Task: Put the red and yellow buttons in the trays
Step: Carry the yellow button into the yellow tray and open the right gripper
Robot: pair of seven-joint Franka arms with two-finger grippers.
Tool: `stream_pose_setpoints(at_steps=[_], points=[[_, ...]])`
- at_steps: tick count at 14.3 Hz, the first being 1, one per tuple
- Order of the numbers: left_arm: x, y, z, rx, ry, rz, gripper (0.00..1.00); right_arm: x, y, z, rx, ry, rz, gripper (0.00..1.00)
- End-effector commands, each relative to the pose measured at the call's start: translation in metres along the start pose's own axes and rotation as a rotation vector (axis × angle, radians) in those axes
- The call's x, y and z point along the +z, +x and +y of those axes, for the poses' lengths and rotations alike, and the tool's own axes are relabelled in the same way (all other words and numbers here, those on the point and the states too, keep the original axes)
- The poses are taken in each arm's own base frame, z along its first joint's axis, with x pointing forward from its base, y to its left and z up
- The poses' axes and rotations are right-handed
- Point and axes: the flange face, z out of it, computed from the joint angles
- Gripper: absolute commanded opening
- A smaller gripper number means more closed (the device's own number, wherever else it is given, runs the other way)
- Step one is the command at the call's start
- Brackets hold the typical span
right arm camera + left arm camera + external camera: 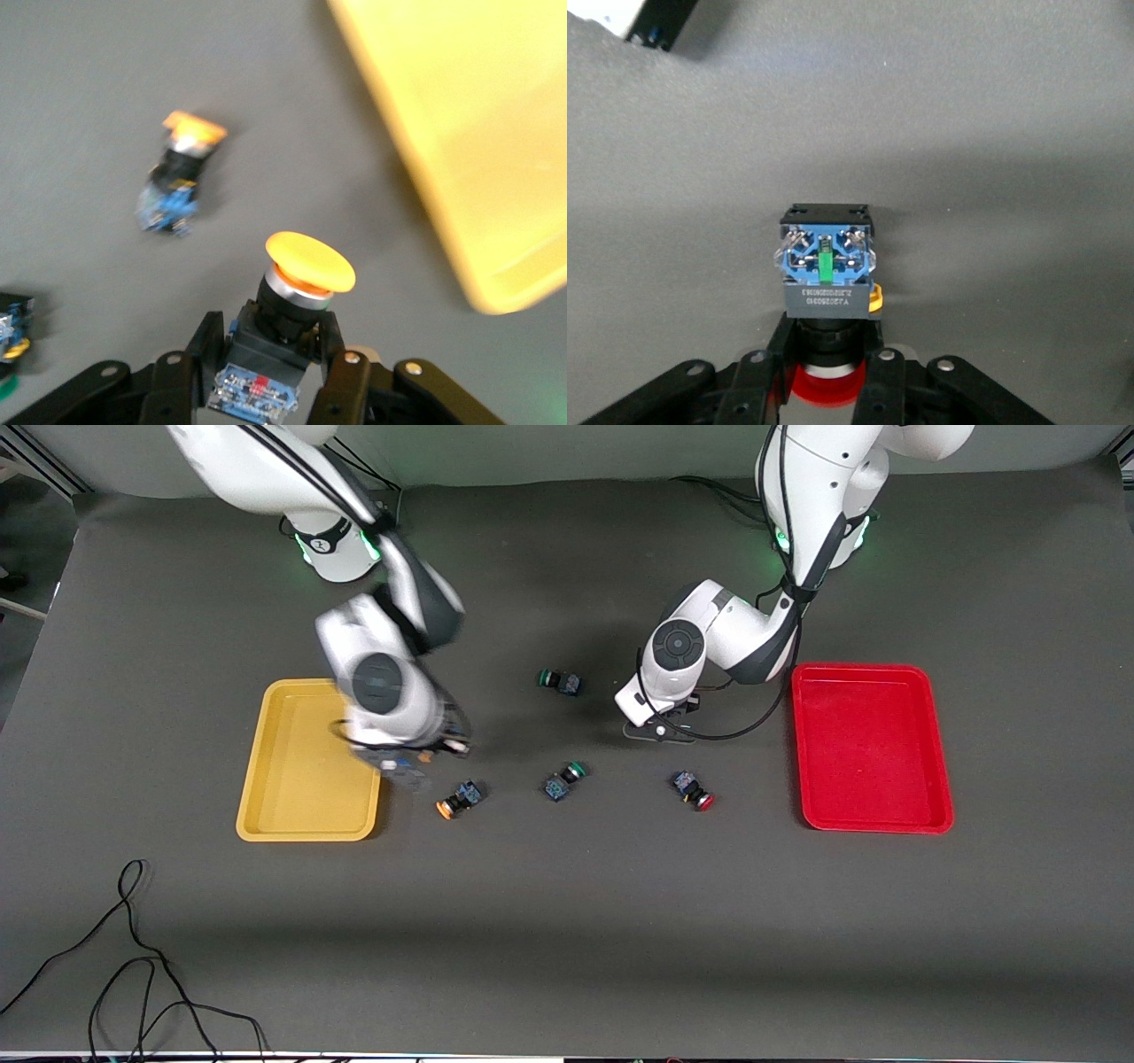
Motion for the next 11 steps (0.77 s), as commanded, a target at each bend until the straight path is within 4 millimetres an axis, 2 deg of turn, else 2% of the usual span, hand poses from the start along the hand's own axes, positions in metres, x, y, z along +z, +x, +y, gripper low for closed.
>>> stream_pose_setpoints(at_steps=[1,2,4,5,6,7,8,9,11], points=[[-0.048,0.010,0.002,-0.019,0.001,0.005,0.14,0.024,0.026,0.089,-0.065,0.005,-0.023,0.06],[-0.079,0.017,-0.005,-0.030,0.013,-0.023,0.14,0.039,0.041,0.116,-0.090,0.013,-0.021,0.08],[-0.147,0.036,-0.025,-0.079,-0.001,-0.049,0.14,0.073,0.050,0.144,-0.099,0.009,-0.024,0.13],[-0.177,0.040,-0.032,-0.103,-0.034,-0.055,0.14,0.089,0.049,0.149,-0.096,0.011,-0.017,0.37],[-0.197,0.041,-0.041,-0.119,-0.046,-0.050,0.14,0.100,0.048,0.151,-0.094,0.015,-0.008,0.79],[-0.212,0.044,-0.060,-0.146,-0.057,-0.034,0.14,0.105,0.048,0.152,-0.091,0.025,0.006,1.00],[-0.222,0.047,-0.079,-0.173,-0.063,-0.025,0.13,0.101,0.049,0.151,-0.090,0.031,0.012,1.00],[-0.230,0.049,-0.106,-0.195,-0.062,-0.033,0.12,0.092,0.050,0.150,-0.085,0.043,0.022,1.00],[-0.232,0.048,-0.168,-0.190,-0.053,-0.052,0.12,0.059,0.059,0.139,-0.074,0.059,0.024,1.00]])
